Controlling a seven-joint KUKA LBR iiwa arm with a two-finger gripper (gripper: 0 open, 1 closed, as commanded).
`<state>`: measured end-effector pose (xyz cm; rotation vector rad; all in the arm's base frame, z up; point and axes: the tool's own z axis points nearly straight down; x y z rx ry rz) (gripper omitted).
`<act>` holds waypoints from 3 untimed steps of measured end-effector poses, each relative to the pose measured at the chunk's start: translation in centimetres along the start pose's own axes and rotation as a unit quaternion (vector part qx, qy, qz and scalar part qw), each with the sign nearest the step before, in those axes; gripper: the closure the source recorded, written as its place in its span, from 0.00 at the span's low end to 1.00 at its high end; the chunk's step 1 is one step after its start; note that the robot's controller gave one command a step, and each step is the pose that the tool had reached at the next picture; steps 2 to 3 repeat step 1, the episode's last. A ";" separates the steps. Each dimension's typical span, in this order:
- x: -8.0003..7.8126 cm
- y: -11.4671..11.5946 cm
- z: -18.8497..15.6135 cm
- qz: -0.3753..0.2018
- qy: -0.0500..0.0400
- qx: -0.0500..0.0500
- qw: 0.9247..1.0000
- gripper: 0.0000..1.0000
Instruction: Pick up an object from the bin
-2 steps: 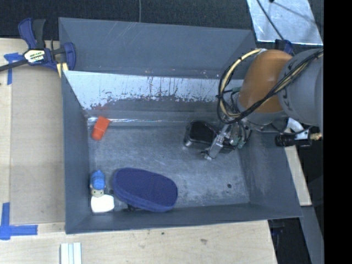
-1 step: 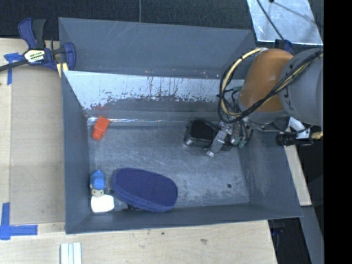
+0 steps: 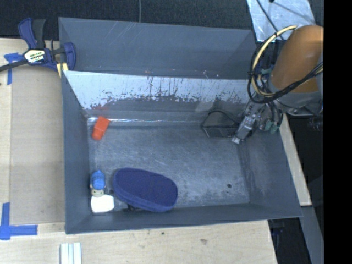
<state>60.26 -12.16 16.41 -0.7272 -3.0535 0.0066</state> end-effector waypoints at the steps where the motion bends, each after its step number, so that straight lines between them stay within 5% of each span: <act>1: -1.2 -0.9 -6.4 0.005 -0.002 -0.002 1.000 1.00; 3: -1.2 -0.9 -6.4 0.005 -0.002 -0.002 1.000 1.00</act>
Offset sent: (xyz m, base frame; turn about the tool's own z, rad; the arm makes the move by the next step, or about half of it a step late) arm 0.0069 -0.0120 0.0631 0.0085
